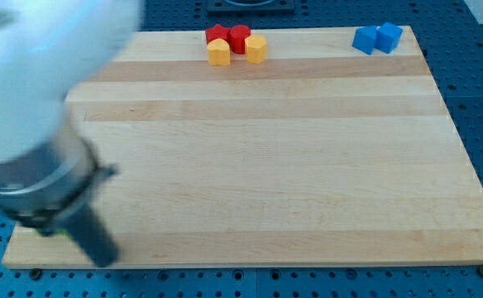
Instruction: Push the green circle towards the bottom center
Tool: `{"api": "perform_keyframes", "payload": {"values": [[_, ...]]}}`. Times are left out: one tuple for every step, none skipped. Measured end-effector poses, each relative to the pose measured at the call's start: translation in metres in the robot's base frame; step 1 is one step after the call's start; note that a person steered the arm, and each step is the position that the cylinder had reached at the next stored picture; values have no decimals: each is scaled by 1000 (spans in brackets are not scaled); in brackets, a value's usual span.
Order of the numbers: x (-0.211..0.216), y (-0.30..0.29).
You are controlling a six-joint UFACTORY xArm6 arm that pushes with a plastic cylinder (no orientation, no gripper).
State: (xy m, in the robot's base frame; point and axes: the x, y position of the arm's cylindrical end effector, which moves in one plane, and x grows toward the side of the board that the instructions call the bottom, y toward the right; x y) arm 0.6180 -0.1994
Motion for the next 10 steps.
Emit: {"api": "perform_keyframes", "payload": {"values": [[-10,-62],[-31,-80],[-61,-50],[-62,-10],[-60,-66],[-52,-104],[-15,-98],[0,-59],[-18,-27],[-54,16]]}}
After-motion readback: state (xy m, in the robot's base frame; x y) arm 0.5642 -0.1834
